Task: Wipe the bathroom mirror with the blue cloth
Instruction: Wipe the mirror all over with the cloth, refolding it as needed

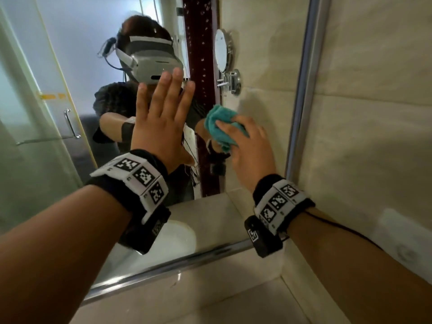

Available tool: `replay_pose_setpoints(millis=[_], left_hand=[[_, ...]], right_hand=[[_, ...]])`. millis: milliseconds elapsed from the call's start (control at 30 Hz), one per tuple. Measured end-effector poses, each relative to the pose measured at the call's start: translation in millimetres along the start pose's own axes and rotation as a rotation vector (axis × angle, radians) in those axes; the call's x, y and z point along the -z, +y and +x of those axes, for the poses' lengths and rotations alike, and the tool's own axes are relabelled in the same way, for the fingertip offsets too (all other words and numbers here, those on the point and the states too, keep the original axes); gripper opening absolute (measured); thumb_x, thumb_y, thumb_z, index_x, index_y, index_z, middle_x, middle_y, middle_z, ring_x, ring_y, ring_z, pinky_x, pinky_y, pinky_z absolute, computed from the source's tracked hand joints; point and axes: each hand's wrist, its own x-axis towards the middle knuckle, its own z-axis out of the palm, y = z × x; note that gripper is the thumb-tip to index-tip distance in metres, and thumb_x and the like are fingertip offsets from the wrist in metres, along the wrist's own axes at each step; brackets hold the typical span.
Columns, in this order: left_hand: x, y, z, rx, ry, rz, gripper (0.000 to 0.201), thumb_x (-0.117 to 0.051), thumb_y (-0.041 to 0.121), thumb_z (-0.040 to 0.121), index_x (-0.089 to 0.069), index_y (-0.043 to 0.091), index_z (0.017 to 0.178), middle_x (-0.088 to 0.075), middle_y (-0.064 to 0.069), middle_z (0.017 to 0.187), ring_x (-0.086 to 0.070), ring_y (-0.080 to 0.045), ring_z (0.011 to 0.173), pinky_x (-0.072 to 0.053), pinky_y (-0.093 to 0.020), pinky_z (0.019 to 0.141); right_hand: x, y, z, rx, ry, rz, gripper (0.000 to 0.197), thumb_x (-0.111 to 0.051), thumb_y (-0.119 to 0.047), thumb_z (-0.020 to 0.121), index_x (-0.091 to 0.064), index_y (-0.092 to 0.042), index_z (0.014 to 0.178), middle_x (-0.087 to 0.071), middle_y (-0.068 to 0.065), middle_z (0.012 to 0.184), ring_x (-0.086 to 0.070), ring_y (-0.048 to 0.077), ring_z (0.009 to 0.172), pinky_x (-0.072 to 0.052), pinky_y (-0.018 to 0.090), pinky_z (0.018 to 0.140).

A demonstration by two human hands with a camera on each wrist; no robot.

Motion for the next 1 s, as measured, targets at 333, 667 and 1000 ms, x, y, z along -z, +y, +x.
replay_pose_setpoints(millis=[333, 667, 1000], left_hand=[[1, 5, 3, 0.029, -0.028, 0.056, 0.145, -0.065, 0.078, 0.056, 0.032, 0.011, 0.141, 0.035, -0.014, 0.149, 0.024, -0.030, 0.141, 0.014, -0.051, 0.111], [5, 7, 3, 0.048, -0.070, 0.044, 0.145, -0.066, 0.075, 0.058, 0.037, 0.010, 0.138, 0.035, -0.014, 0.149, 0.025, -0.030, 0.141, 0.013, -0.052, 0.112], [4, 5, 3, 0.043, -0.040, 0.025, 0.142, -0.062, 0.077, 0.061, 0.038, 0.011, 0.137, 0.036, -0.014, 0.148, 0.025, -0.031, 0.141, 0.016, -0.052, 0.110]], right_hand=[[19, 51, 26, -0.489, 0.283, 0.037, 0.048, -0.051, -0.006, 0.089, -0.047, -0.020, 0.135, -0.039, 0.009, 0.138, -0.041, 0.026, 0.126, -0.035, 0.036, 0.107], [26, 8, 48, -0.264, 0.152, 0.159, 0.047, -0.052, -0.003, 0.089, -0.052, -0.024, 0.130, -0.042, 0.001, 0.132, -0.042, 0.021, 0.118, -0.037, 0.026, 0.102], [1, -19, 19, 0.158, -0.065, -0.044, 0.052, -0.061, 0.002, 0.078, -0.061, -0.026, 0.121, -0.054, 0.007, 0.127, -0.047, 0.037, 0.111, -0.053, 0.048, 0.081]])
